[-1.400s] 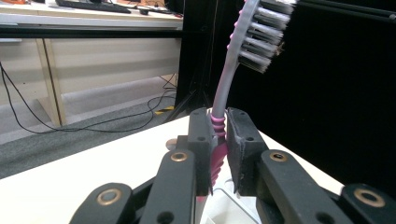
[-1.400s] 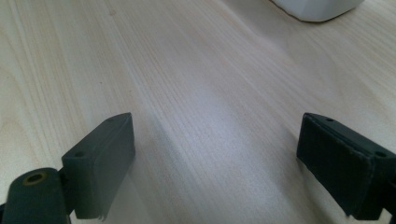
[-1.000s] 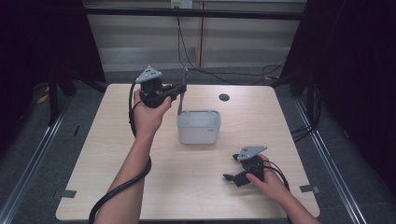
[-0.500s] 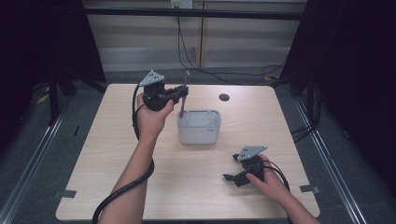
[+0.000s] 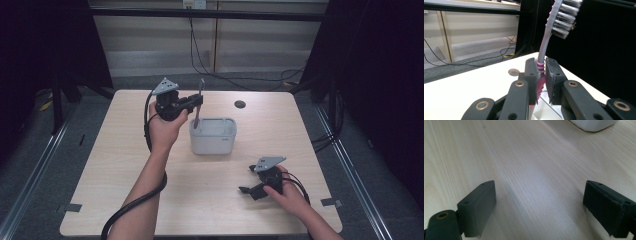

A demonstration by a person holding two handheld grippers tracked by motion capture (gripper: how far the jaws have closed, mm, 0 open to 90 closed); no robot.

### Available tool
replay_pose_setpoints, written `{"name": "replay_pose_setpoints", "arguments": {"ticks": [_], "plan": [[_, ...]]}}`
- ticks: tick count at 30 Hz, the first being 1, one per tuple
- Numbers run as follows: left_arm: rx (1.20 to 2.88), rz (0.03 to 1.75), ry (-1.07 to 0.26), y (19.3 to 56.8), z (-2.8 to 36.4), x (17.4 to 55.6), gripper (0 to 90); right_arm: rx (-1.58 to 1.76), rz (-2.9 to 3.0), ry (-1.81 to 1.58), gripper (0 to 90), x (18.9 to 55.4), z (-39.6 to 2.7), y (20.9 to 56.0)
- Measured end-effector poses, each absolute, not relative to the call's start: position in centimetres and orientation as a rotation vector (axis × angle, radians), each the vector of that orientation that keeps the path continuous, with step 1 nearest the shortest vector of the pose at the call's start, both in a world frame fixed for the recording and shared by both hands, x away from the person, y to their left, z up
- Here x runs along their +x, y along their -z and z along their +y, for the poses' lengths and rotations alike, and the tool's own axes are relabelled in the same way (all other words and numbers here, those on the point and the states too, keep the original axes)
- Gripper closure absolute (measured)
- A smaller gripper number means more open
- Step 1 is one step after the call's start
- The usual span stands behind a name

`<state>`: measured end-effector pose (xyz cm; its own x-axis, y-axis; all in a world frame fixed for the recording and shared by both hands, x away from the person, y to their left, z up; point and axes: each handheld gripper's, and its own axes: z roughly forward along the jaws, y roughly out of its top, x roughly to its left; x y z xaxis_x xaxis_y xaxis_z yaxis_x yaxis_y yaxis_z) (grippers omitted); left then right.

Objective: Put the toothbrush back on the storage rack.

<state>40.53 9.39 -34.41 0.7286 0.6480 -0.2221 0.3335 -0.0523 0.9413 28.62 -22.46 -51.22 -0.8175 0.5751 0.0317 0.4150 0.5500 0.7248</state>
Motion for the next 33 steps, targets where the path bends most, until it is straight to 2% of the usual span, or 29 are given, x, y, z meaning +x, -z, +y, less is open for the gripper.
{"name": "replay_pose_setpoints", "arguments": {"ticks": [33], "plan": [[1.647,0.835,-0.286,37.2,9.3,40.5,80.4,0.836,2.576,-1.12,10.8,28.6,-22.5,51.2]]}}
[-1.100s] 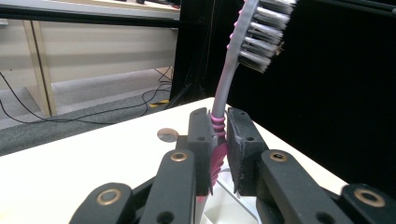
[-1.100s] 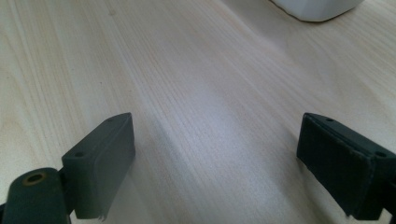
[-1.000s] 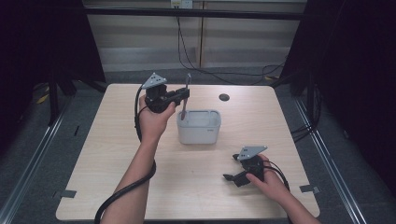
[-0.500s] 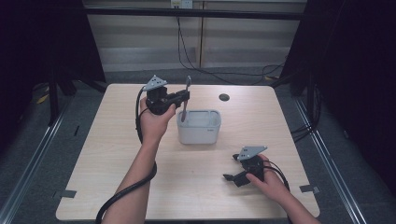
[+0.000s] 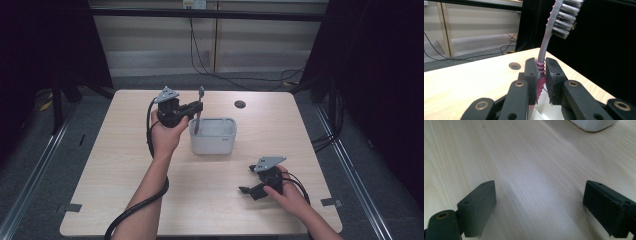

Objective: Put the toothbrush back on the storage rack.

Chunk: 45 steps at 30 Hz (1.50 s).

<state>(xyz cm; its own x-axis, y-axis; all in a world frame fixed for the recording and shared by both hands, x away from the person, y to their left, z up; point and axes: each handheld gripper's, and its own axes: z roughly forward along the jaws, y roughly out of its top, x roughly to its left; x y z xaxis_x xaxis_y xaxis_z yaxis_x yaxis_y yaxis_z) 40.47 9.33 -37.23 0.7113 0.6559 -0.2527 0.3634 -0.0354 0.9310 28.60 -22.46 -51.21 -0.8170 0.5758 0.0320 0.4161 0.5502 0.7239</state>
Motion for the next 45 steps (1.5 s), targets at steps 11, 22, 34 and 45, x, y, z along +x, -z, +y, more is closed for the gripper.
{"name": "replay_pose_setpoints", "arguments": {"ticks": [11,22,34,45], "plan": [[1.654,0.854,-0.286,38.2,9.6,40.4,80.4,0.834,2.578,-1.118,10.8,28.6,-22.5,51.2],[1.657,0.872,-0.285,39.3,9.7,40.2,80.3,0.834,2.578,-1.119,10.8,28.6,-22.5,51.2],[1.663,0.891,-0.279,40.4,10.0,40.0,80.3,0.834,2.578,-1.118,10.8,28.6,-22.5,51.2],[1.679,0.901,-0.28,41.6,10.1,39.7,80.1,0.835,2.576,-1.119,10.8,28.6,-22.5,51.2]]}}
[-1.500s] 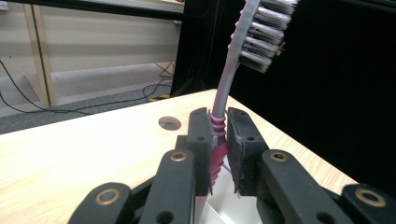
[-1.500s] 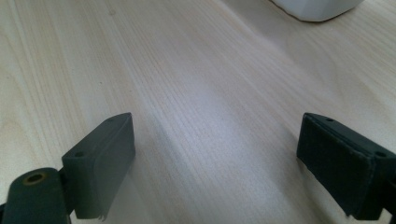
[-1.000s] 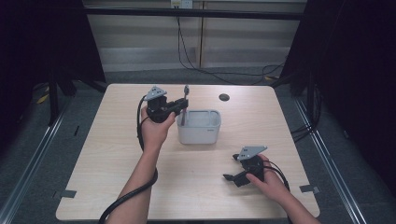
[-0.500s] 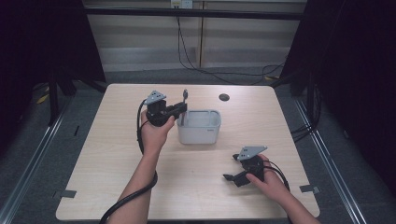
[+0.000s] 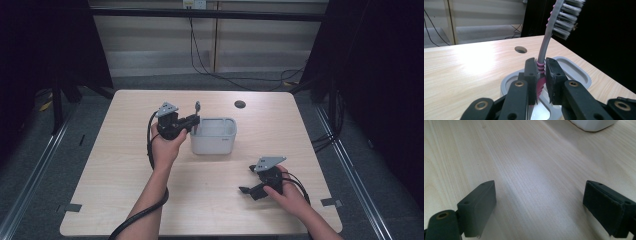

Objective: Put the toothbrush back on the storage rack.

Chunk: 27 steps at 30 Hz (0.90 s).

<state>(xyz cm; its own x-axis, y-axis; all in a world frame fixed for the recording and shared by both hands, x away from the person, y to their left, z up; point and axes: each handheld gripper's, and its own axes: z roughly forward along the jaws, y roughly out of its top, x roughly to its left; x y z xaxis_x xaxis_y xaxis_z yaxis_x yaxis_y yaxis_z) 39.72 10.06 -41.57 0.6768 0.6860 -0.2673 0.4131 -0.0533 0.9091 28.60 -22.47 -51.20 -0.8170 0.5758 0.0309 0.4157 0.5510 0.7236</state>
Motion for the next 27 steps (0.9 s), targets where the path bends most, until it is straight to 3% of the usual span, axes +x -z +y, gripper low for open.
{"name": "replay_pose_setpoints", "arguments": {"ticks": [27], "plan": [[1.712,0.913,-0.293,43.0,10.0,39.2,79.7,0.836,2.577,-1.119,10.7,28.6,-22.5,51.2]]}}
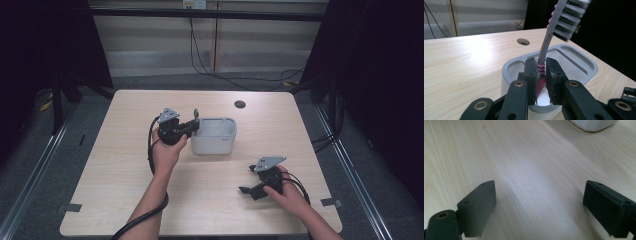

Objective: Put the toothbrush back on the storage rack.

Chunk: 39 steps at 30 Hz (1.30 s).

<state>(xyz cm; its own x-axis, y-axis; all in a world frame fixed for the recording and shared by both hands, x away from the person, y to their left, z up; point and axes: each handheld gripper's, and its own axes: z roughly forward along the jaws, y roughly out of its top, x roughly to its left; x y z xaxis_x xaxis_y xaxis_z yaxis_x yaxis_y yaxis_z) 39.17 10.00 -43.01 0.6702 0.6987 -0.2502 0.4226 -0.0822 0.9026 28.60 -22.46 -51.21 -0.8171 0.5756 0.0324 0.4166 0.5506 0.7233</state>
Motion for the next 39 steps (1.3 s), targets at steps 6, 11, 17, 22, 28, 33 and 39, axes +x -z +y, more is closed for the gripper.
{"name": "replay_pose_setpoints", "arguments": {"ticks": [6,11,17,22,28,33,39], "plan": [[1.732,0.9,-0.307,43.04,9.95,39.05,79.3,0.837,2.577,-1.119,10.8,28.59,-22.47,51.2],[1.728,0.902,-0.31,42.98,10.14,39.06,79.3,0.836,2.577,-1.12,10.8,28.6,-22.46,51.21],[1.728,0.903,-0.313,42.78,10.2,39.13,79.3,0.836,2.578,-1.119,10.7,28.6,-22.46,51.21],[1.735,0.897,-0.323,42.48,10.11,39.22,79.3,0.836,2.578,-1.119,10.8,28.6,-22.46,51.21],[1.732,0.9,-0.325,42.27,10.11,39.18,76.7,0.836,2.578,-1.119,10.8,28.6,-22.46,51.2],[1.734,0.902,-0.329,42.35,10.45,39.12,72.1,0.837,2.577,-1.119,10.7,28.6,-22.46,51.21],[1.752,0.897,-0.341,42.15,10.71,38.93,64.8,0.836,2.578,-1.119,10.8,28.6,-22.46,51.21]]}}
